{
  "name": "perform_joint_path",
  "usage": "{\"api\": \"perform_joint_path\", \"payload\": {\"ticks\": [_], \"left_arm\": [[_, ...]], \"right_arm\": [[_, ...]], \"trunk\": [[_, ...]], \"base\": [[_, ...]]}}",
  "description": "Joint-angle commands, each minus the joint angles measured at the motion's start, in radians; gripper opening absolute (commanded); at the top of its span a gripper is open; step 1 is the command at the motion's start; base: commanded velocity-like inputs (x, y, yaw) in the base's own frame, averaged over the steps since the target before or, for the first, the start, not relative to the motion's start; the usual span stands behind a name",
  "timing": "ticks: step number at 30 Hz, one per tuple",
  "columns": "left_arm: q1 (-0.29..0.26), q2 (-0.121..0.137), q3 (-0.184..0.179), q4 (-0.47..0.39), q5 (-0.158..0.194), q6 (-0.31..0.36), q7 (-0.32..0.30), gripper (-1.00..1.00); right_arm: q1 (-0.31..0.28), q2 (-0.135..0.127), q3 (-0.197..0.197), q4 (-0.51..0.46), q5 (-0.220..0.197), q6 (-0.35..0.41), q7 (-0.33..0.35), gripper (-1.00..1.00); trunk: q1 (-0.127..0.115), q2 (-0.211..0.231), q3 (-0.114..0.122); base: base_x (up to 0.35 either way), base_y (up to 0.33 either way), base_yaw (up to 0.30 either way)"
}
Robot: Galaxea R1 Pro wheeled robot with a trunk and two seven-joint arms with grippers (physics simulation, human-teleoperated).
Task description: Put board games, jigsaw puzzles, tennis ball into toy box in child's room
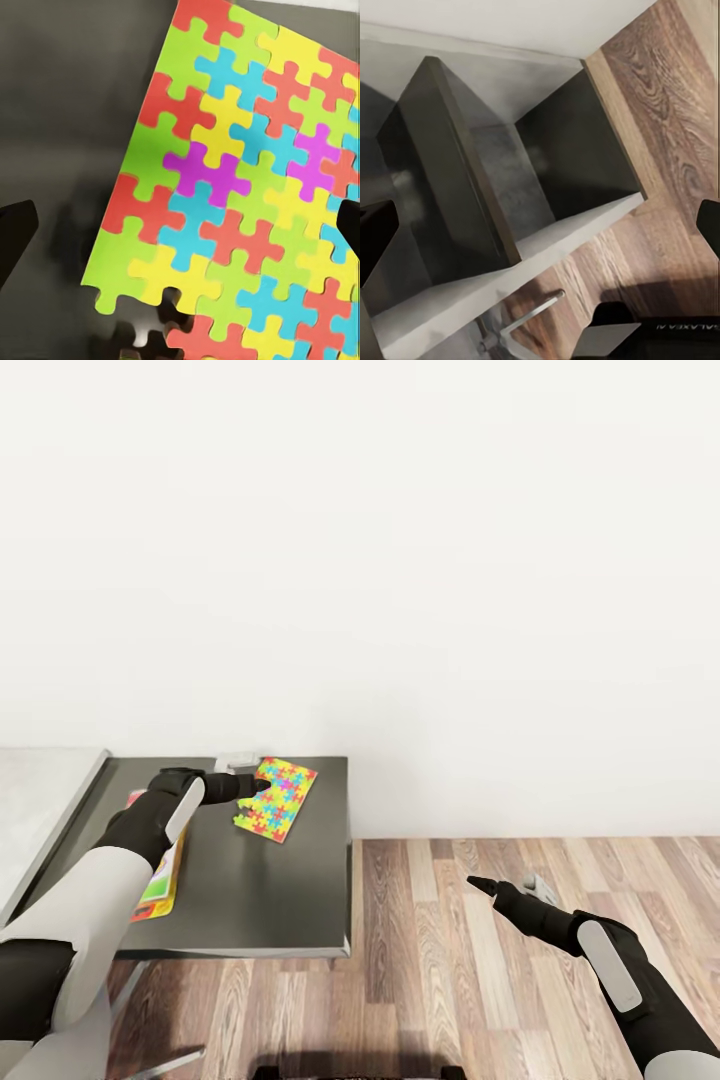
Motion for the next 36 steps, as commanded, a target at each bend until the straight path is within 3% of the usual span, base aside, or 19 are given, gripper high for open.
{"api": "perform_joint_path", "payload": {"ticks": [1,27,36], "left_arm": [[-0.001,0.001,-0.003,-0.001,0.004,0.004,0.0,1.0],[-0.001,-0.001,-0.008,-0.001,0.002,0.002,0.001,1.0],[-0.001,-0.001,-0.011,-0.001,0.002,0.002,0.002,1.0]], "right_arm": [[-0.001,0.0,-0.002,0.0,0.001,0.006,0.003,1.0],[0.001,0.003,-0.001,0.0,0.002,-0.002,0.005,1.0],[0.001,0.004,-0.002,0.0,0.002,-0.002,0.005,1.0]], "trunk": [[0.0,-0.002,-0.003],[0.0,-0.002,-0.008],[0.0,-0.002,-0.008]], "base": [[0.0,-0.058,0.0],[0.0,-0.006,0.0],[0.0,-0.161,0.0]]}}
